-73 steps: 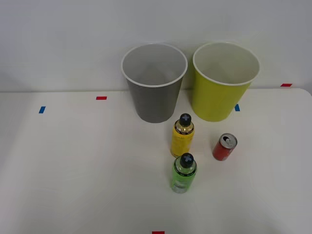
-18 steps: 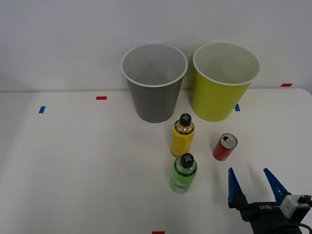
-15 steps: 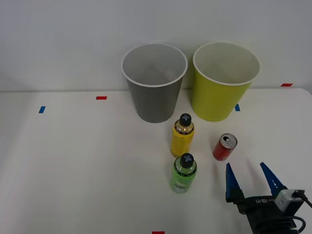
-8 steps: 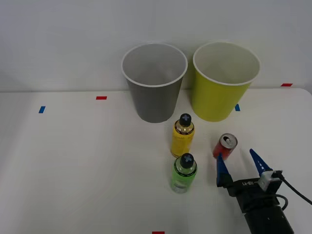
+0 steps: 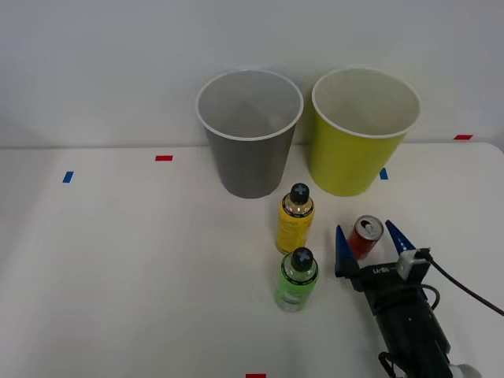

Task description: Put cans in the gray bin, plastic bottles in the light green bin

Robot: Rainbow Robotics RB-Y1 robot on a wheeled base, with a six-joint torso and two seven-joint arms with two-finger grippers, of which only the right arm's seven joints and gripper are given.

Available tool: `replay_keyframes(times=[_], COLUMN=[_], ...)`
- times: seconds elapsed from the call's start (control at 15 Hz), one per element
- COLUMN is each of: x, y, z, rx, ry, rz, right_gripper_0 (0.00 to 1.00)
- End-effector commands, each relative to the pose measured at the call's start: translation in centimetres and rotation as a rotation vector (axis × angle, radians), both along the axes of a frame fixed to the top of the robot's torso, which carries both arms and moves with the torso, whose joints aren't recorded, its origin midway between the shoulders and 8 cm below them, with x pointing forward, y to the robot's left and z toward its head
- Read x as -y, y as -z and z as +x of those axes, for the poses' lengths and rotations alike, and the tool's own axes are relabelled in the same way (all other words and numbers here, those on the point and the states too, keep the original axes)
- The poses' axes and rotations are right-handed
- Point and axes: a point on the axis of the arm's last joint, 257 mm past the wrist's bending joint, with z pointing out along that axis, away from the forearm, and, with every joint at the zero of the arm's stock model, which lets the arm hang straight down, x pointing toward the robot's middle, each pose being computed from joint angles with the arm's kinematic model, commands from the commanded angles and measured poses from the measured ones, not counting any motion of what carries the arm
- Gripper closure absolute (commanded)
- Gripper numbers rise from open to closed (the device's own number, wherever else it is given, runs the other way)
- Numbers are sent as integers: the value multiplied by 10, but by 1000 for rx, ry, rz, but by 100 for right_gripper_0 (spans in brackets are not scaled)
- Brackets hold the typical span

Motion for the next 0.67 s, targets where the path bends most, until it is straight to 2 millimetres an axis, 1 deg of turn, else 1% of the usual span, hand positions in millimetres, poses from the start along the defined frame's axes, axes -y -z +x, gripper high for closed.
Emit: replay_keyframes(times=[0.07, 0.33, 0.67], x=[-4, -8, -5], y=[-1, -2, 1], z=[2, 5, 6], rx=[6, 7, -2], ry=[-9, -10, 0], rz=[-28, -46, -69], right_gripper_0=[0, 0, 0])
